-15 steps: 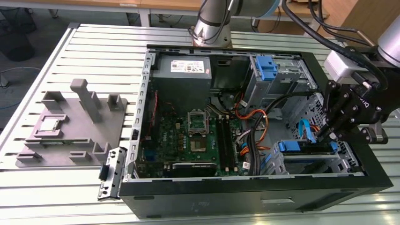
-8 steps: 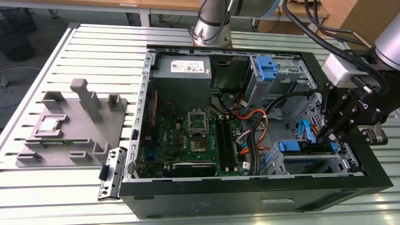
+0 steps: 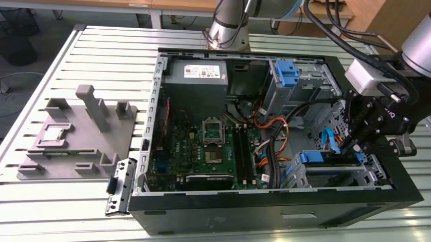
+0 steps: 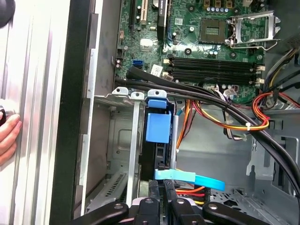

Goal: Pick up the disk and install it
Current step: 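Insert the second disk wire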

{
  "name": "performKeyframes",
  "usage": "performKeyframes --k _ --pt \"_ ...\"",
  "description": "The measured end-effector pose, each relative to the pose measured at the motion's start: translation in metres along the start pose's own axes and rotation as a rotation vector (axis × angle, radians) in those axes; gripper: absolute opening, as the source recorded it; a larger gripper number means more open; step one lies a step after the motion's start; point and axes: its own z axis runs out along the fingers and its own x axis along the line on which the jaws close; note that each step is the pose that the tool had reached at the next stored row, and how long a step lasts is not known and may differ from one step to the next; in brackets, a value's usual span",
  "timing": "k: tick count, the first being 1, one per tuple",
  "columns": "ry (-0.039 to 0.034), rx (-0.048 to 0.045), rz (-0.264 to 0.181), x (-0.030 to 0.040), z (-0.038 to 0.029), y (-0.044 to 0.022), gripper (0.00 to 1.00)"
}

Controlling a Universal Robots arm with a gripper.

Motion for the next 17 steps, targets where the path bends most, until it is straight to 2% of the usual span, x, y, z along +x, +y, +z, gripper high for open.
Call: performKeyframes --k 9,17 --pt "0.0058 -0.0004 0.0 0.0 0.0001 0.0003 0.16" --pt "0.006 -0.0004 0.0 -0.0001 0.0016 0.0002 0.16"
